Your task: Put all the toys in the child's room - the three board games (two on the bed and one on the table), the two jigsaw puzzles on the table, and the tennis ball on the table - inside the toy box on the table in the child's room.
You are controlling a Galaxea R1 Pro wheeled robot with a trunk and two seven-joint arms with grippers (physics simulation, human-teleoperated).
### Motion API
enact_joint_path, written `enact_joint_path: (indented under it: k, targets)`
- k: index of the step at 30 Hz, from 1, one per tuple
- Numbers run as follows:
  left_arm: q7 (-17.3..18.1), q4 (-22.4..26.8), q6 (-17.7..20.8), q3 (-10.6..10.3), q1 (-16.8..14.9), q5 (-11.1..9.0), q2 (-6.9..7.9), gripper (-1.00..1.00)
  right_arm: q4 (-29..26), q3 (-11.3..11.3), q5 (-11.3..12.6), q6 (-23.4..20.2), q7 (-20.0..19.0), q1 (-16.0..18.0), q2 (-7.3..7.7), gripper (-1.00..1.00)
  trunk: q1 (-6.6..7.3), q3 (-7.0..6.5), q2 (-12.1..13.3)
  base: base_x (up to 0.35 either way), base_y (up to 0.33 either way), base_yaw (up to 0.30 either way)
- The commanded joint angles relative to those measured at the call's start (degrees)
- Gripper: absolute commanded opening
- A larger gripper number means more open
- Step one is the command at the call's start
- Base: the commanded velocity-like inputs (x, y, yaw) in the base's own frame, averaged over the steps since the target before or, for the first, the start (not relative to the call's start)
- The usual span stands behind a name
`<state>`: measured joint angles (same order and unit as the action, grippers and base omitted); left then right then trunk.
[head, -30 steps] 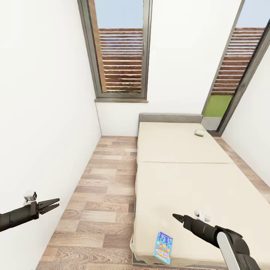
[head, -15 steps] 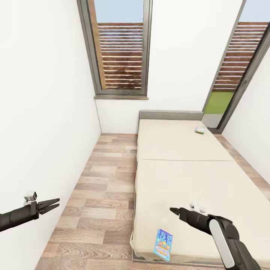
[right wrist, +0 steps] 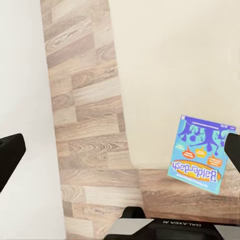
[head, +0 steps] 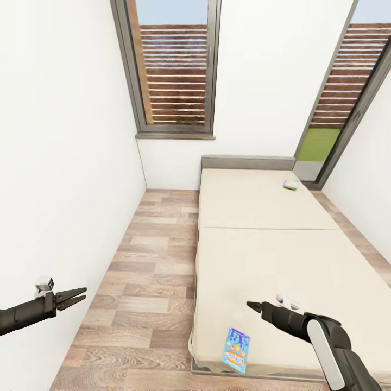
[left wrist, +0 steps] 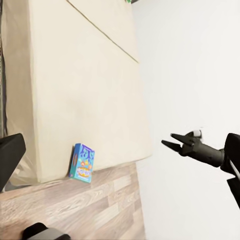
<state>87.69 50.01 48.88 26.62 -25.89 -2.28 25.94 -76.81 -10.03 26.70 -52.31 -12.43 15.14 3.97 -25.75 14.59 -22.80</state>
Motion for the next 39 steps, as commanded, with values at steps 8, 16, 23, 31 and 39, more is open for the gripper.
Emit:
enact_joint_path:
  k: [8,16,23,31,39]
  targets:
    - [0.2,0.0,0.6,0.0,0.0,0.0,-0.01,1.00,0.5,-1.9,-0.5,-0.3,-9.8,-0.2,0.13,1.00,-0.03,0.85,-0.1,0.000,0.000,0.000]
    - [0.3,0.0,0.6,0.0,0.0,0.0,-0.14,1.00,7.0,-4.4,-0.5,-0.2,-20.7,-0.2,0.61,1.00,-0.03,1.59,-0.1,0.000,0.000,0.000]
    - [0.4,0.0,0.6,0.0,0.0,0.0,-0.25,1.00,12.0,-5.0,-0.9,0.1,-24.9,0.0,0.83,1.00,-0.03,1.86,-0.1,0.000,0.000,0.000]
    - [-2.2,0.2,0.8,-0.2,-0.2,1.1,-2.85,1.00,14.6,-7.5,-0.4,2.7,-26.0,1.2,1.17,1.00,-0.47,2.22,-0.9,0.000,0.000,0.000]
    - [-0.4,-0.1,0.4,-0.2,-0.1,-0.6,-2.84,1.00,13.9,-6.2,-0.3,1.7,-25.0,-0.6,-0.72,1.00,-1.13,2.76,-2.1,0.000,0.000,0.000]
